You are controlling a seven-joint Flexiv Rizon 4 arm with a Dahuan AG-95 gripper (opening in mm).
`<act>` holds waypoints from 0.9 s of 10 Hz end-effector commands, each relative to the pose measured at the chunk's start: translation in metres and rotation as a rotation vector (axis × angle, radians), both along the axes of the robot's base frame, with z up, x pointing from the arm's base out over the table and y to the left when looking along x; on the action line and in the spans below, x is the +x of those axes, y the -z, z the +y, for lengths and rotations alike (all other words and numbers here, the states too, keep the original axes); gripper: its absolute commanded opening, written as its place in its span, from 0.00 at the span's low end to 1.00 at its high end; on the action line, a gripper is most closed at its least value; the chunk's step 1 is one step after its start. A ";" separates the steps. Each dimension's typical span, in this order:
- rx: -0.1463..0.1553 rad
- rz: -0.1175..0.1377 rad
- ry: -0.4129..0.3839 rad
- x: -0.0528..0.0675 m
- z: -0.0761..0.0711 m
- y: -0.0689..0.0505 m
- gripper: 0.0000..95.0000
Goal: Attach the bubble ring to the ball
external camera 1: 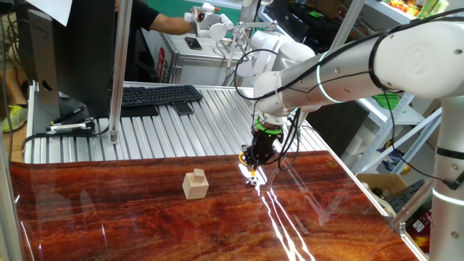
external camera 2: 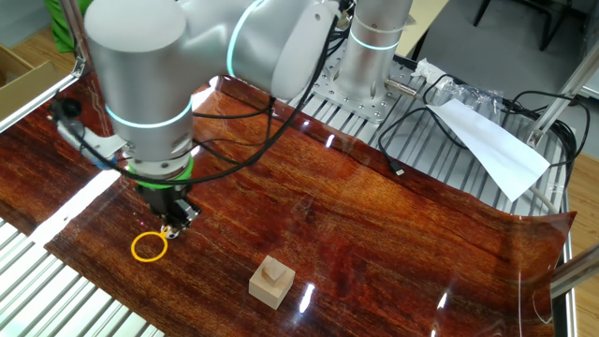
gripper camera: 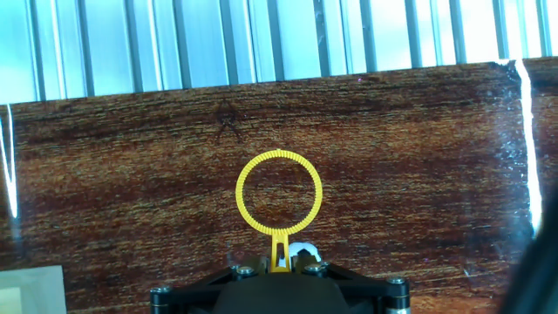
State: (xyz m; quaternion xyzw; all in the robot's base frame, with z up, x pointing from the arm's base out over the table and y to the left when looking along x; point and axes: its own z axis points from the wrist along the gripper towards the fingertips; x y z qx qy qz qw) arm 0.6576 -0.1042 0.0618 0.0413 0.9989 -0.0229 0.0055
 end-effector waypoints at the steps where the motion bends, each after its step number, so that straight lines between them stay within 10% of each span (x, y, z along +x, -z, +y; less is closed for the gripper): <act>1: 0.002 0.006 0.006 0.000 0.000 0.001 0.00; 9: -0.003 0.029 0.007 0.001 -0.001 0.001 0.00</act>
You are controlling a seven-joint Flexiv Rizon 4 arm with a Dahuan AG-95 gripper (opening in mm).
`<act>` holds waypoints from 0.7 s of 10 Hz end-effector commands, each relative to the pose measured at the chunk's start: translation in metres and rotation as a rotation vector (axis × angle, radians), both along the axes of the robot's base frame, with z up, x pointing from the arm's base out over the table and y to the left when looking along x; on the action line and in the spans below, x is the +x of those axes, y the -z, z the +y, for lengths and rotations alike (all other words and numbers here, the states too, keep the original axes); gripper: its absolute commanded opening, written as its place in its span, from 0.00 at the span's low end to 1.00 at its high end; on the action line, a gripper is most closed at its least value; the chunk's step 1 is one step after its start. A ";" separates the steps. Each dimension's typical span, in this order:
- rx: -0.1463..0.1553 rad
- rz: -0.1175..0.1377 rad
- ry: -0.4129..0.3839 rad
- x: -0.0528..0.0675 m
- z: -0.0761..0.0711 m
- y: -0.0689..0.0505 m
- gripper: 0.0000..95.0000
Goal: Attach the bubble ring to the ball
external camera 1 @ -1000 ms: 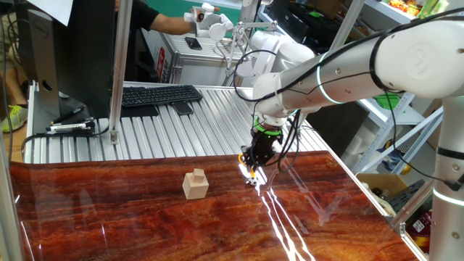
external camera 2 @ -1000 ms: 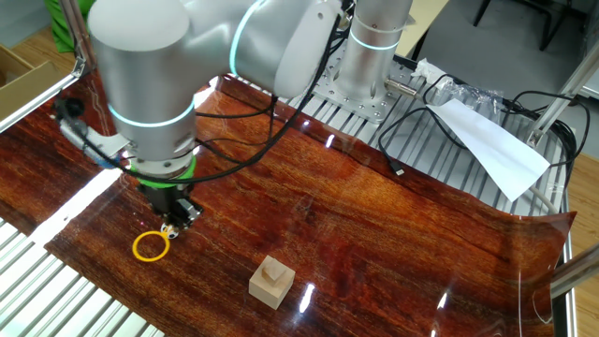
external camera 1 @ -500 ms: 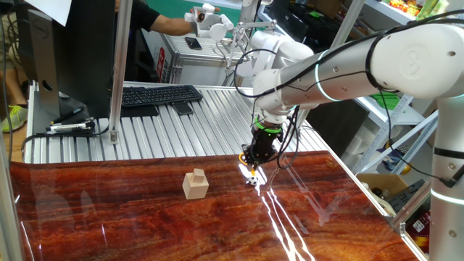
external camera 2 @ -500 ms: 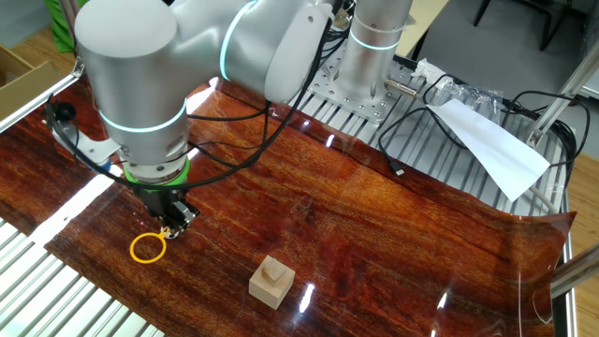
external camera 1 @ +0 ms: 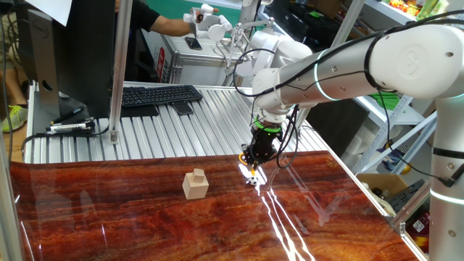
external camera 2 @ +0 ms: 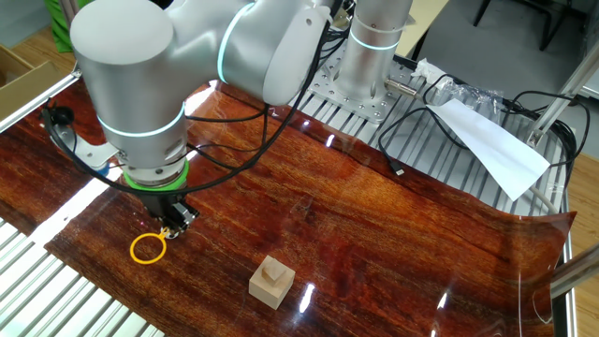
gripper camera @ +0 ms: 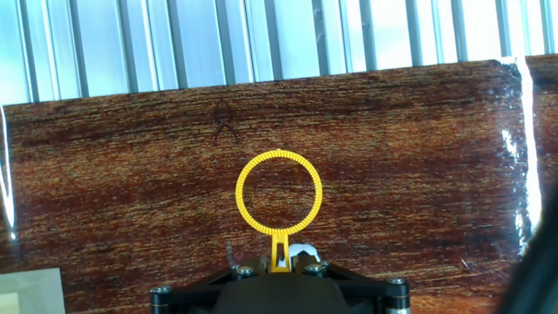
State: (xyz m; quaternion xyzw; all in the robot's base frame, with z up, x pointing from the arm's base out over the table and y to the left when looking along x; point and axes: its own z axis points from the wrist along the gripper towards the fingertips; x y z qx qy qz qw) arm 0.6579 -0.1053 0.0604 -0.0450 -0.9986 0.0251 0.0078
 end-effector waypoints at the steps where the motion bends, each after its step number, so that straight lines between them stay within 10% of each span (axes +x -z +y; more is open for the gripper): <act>1: 0.000 0.006 -0.003 0.001 0.000 0.000 0.00; 7: -0.001 0.028 0.011 0.001 0.000 0.000 0.00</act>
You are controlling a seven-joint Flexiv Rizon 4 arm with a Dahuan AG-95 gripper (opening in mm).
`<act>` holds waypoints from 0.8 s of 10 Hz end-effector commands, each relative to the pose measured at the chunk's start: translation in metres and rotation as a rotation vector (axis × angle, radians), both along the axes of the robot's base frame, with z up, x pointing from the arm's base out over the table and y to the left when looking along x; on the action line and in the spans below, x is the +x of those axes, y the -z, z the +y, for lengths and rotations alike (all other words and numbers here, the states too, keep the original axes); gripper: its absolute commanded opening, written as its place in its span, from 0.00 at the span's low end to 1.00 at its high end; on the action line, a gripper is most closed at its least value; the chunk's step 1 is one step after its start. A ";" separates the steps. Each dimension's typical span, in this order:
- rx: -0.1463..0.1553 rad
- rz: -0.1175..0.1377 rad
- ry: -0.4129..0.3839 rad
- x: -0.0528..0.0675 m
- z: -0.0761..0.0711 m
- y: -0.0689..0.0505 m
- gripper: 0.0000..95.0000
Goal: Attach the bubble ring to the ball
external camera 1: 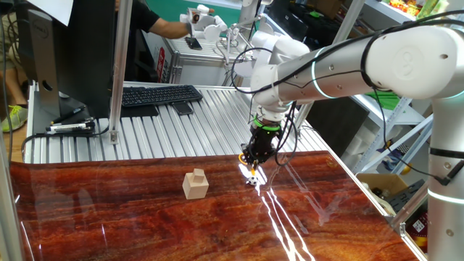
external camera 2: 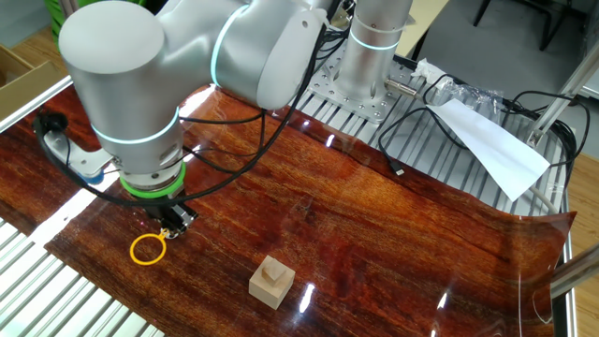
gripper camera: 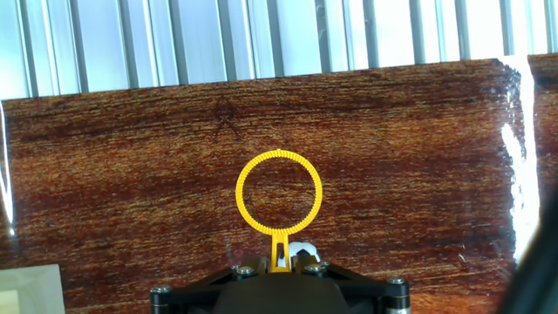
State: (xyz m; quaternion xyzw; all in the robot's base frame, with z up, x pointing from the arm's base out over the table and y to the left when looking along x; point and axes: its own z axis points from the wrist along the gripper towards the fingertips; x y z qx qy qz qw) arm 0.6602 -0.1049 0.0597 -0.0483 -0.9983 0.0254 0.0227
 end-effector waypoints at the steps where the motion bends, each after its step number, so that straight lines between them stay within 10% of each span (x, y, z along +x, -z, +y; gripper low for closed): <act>1: -0.003 -0.002 0.004 -0.002 0.000 -0.001 0.00; 8: -0.007 -0.003 0.023 -0.002 0.000 -0.001 0.00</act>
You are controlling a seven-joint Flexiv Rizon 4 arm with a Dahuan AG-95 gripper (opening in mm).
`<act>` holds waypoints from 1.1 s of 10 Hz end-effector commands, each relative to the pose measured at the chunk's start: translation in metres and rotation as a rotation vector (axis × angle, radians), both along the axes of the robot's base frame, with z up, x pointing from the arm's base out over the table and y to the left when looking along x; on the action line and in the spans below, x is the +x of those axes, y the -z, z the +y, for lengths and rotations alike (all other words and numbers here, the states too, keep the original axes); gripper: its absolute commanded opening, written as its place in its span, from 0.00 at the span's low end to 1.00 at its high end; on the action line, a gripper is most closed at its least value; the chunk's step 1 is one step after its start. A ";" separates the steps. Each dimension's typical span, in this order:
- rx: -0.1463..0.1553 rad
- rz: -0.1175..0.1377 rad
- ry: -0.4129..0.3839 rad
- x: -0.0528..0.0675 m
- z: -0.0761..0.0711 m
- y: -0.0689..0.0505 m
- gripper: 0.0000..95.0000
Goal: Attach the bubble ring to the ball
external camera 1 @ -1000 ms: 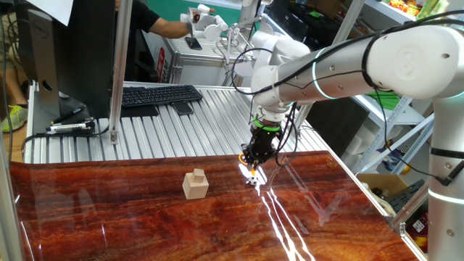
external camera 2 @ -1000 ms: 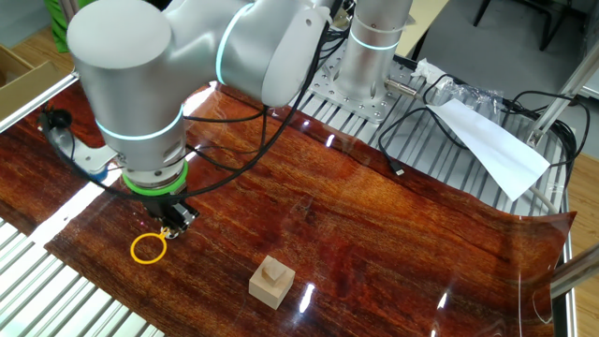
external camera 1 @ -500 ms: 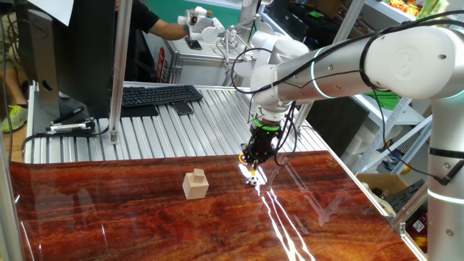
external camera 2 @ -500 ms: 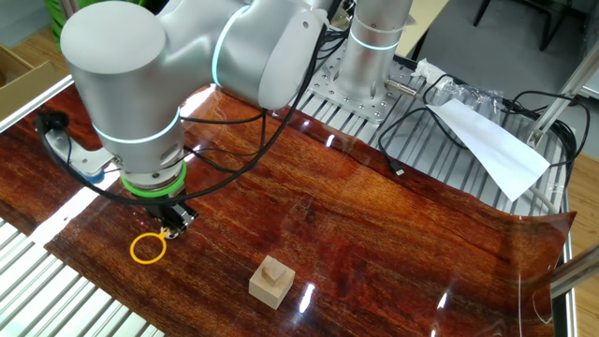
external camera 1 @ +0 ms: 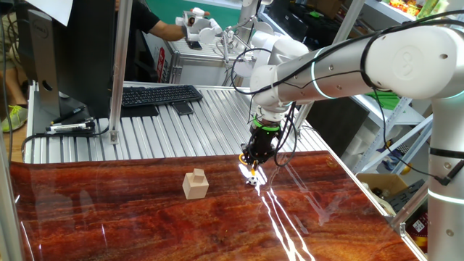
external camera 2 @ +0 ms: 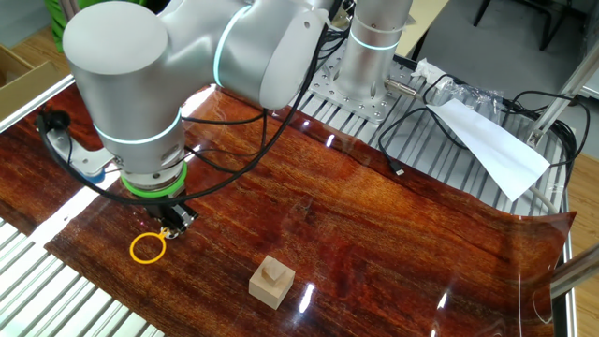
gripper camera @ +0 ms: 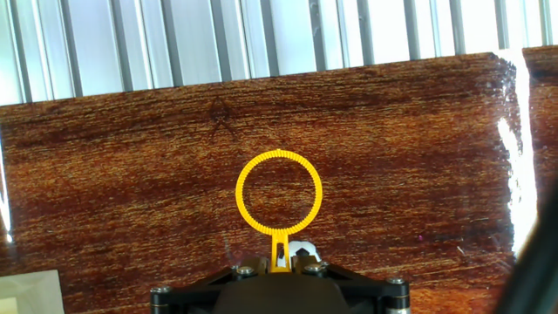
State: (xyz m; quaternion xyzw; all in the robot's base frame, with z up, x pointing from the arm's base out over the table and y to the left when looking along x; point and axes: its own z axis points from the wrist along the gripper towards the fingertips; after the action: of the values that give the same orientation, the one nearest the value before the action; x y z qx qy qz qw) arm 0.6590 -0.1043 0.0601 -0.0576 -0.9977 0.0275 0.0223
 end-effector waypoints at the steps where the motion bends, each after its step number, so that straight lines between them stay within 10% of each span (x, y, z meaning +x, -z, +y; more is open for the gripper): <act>1: -0.003 -0.003 0.006 0.000 -0.001 0.000 0.00; 11: 0.006 0.001 -0.008 -0.007 -0.005 -0.002 0.00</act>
State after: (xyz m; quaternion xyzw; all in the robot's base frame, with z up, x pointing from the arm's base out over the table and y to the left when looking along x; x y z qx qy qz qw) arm 0.6531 -0.1103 0.0616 -0.0531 -0.9980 0.0224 0.0254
